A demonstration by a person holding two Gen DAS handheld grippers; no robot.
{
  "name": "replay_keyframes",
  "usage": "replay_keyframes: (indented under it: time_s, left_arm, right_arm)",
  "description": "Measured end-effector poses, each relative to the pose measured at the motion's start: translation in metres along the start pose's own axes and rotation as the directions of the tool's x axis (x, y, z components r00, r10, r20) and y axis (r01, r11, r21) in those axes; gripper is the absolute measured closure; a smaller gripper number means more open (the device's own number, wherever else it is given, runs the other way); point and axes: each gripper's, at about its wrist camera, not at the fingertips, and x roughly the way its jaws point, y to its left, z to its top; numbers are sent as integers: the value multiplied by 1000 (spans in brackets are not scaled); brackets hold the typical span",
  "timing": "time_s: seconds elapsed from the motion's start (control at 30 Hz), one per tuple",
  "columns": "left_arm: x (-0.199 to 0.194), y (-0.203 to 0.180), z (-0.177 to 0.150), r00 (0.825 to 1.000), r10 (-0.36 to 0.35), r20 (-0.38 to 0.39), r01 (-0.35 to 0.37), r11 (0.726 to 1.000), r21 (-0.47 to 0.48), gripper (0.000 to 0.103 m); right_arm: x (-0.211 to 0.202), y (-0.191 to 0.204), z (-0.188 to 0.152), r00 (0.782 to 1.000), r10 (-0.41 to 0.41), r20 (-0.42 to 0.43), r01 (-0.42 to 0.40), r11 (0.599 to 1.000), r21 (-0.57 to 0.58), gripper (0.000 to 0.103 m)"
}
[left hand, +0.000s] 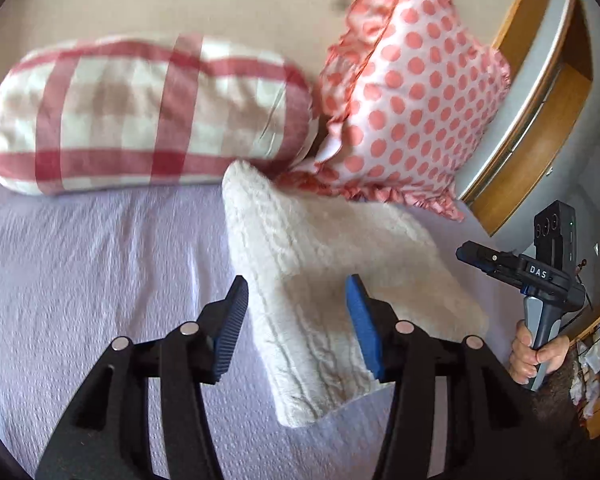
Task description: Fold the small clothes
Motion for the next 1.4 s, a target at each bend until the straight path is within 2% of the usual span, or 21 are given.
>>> replay_keyframes:
  time_s: [0.03,0.1,0.13,0.17,0.23,0.27,0.3,0.33,0.37,0.4,0.43,0.47,0.53,0.6,0.7,0.8,0.9,1.0,1.2,1.3,1.4]
  left_arm:
    - [-7,-11,1,999,-41,36,40,999,20,44]
    - [3,-33,6,995,-97,24,96,994,51,38]
    - [17,-44,6,994,-110,-9,111,992,63,38]
    - [32,-51,4,995,-96,-38,99,993,69,37]
    - [77,-57,1,995,3,-104,2,999,54,38]
    - [92,-49,-5,989,34,-143,-31,999,20,43]
    - [101,-45,-9,989,37,-141,-37,999,-1,44]
    - [102,-49,-11,992,65,-105,-64,998,21,43]
    - [102,-54,-11,989,97,-113,-92,995,48,43]
    - [96,-58,-14,987,110,-114,-102,992,68,43]
    - [86,-62,-18,988,111,-106,-101,991,89,42]
    - [74,-64,-23,988,115,-105,-105,989,102,36]
    - [45,-68,-40,984,158,-85,-145,980,139,25]
    - [16,-66,-62,970,237,-62,-224,960,169,10]
    - [-6,-65,-98,949,302,-88,-282,940,191,6]
    - [-6,-67,-123,917,385,-105,-357,909,214,2]
    - [1,-65,-132,900,425,-100,-396,892,219,2]
    - [7,-57,-132,890,440,-120,-415,891,185,2]
    - [13,-39,-130,871,450,-199,-435,893,114,2]
    - [13,-39,-131,870,449,-203,-434,894,112,2]
    - [13,-39,-130,870,448,-204,-434,894,114,2]
  right_arm:
    - [-4,13,-2,997,72,-12,-72,997,-11,16]
    - [6,39,-10,987,138,-87,-143,988,-52,6]
    - [17,44,-14,986,104,-127,-112,992,-64,6]
    - [30,45,-18,987,32,-156,-43,997,-70,6]
    - [57,23,-26,971,-121,-205,118,993,-29,7]
    - [67,5,-31,964,-146,-223,154,988,17,7]
    - [70,-7,-34,949,-234,-210,244,970,20,7]
    - [71,-9,-35,947,-257,-190,261,965,-7,1]
    - [68,-6,-37,939,-281,-199,283,959,-19,1]
    - [62,-3,-40,941,-264,-212,270,963,-2,1]
    - [49,5,-44,957,-227,-179,230,973,-6,2]
    - [32,15,-47,966,-230,-120,226,973,-45,2]
    - [1,39,-61,952,-306,-2,303,942,-144,1]
    - [-20,57,-80,937,-347,45,349,913,-211,1]
    - [-19,64,-112,914,-405,-11,389,886,-251,1]
    - [-5,62,-134,912,-406,-59,380,890,-252,1]
    - [6,59,-142,909,-404,-103,374,899,-227,1]
    - [14,63,-146,886,-451,-109,414,874,-254,1]
    - [20,62,-151,863,-482,-148,432,858,-277,1]
    - [20,62,-150,857,-494,-148,441,850,-288,1]
    - [23,65,-150,838,-525,-150,461,828,-320,1]
